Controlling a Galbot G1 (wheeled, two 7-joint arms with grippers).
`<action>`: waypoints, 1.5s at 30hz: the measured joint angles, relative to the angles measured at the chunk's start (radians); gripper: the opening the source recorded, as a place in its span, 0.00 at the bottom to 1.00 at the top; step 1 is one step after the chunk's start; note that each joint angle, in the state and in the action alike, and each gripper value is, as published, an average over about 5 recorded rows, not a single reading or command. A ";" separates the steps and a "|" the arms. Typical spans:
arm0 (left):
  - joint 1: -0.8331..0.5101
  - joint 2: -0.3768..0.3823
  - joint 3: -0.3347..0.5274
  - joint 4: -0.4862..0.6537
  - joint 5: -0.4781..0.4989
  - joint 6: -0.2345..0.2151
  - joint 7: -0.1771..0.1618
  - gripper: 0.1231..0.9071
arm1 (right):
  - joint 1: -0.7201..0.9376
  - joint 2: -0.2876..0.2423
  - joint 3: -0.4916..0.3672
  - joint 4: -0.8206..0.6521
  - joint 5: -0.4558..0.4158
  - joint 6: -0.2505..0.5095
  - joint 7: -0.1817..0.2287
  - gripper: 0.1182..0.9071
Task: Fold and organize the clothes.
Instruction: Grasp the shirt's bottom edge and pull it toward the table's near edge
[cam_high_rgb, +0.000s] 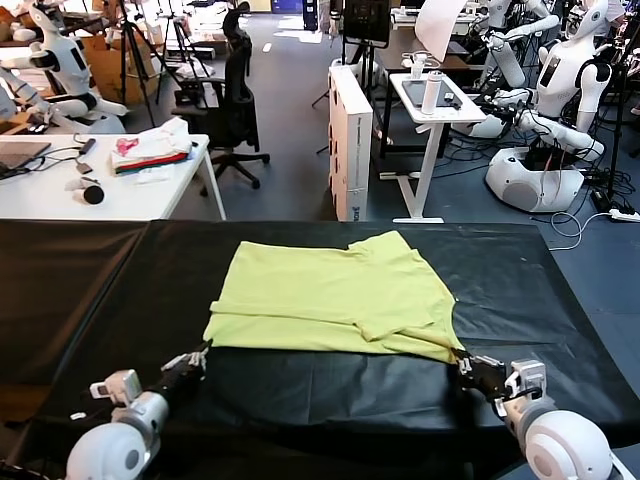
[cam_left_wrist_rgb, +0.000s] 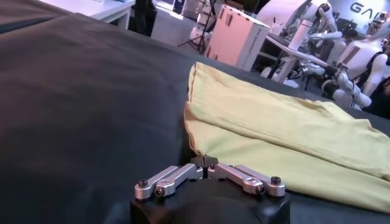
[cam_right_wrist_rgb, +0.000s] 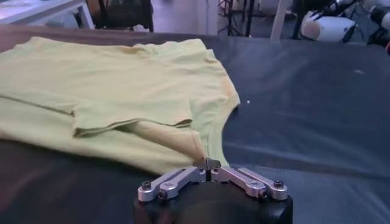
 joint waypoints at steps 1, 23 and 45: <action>0.011 0.005 -0.005 -0.008 0.000 0.000 0.000 0.03 | -0.009 -0.004 0.006 0.010 0.009 -0.005 0.006 0.03; 0.272 0.029 -0.095 -0.121 0.013 -0.038 0.012 0.03 | -0.096 -0.015 0.033 0.088 0.033 -0.068 0.045 0.03; 0.269 0.060 -0.155 -0.198 -0.021 0.058 -0.059 0.97 | 0.152 -0.064 0.005 0.021 0.136 -0.089 -0.033 1.00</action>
